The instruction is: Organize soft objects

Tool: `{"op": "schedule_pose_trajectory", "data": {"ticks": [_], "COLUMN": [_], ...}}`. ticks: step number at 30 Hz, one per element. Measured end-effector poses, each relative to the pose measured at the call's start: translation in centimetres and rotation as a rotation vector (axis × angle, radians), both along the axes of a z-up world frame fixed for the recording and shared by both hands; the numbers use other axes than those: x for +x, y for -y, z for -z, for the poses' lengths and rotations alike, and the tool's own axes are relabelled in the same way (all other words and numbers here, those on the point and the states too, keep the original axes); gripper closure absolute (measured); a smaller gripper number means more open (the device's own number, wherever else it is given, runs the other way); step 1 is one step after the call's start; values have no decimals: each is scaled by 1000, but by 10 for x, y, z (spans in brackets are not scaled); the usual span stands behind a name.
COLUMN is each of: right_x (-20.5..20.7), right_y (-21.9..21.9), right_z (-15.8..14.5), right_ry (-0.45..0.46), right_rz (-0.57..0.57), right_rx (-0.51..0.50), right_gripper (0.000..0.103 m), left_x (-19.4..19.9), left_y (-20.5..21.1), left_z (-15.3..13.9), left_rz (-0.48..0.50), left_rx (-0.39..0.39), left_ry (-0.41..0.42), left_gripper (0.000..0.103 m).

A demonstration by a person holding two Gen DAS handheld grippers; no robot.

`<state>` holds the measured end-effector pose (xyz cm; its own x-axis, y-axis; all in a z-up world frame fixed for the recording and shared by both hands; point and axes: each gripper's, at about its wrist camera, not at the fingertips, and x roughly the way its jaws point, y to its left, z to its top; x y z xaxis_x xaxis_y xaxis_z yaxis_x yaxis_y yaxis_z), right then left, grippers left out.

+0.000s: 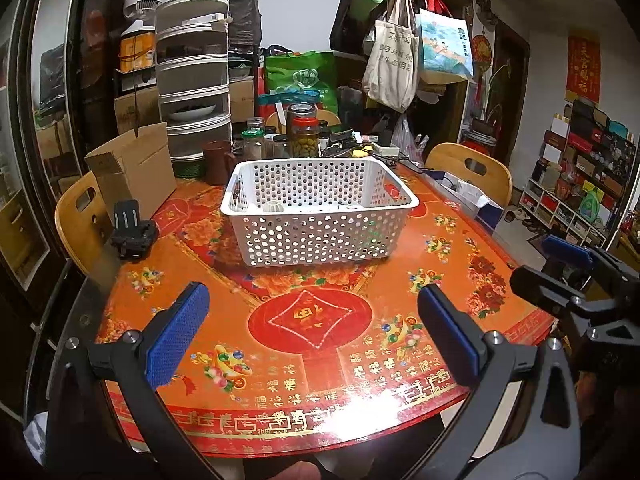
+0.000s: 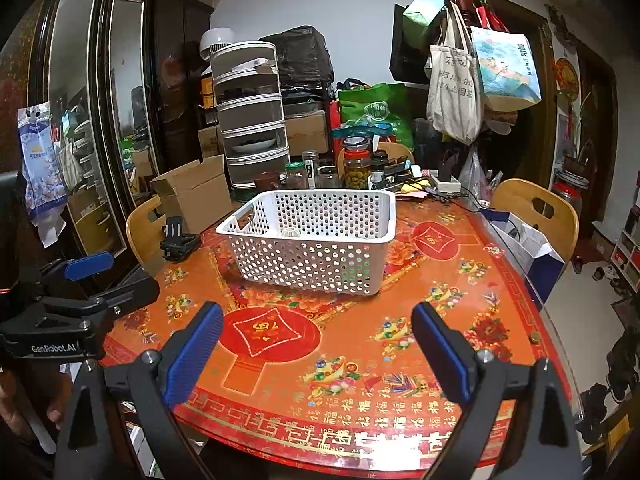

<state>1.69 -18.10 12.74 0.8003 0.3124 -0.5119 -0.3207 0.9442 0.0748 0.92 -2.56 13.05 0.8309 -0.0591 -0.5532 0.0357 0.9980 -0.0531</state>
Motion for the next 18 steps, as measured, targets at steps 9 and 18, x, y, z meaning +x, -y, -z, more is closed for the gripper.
{"op": "schedule_pose_trajectory", "data": {"ticks": [9,18], "right_x": [1,0], "right_y": [-1,-2], "right_z": [0,4], "right_ry": [-2,-2], "right_rz": [-1,-7], "right_rx": [0,-1], "right_gripper": [8,8], "left_x": [1,0], "left_y": [0,-3], "left_z": [3,4], "left_rz": [9,8], "left_rx": [-9,-14], "left_ry": [-3,-1], "left_gripper": [0,0]}}
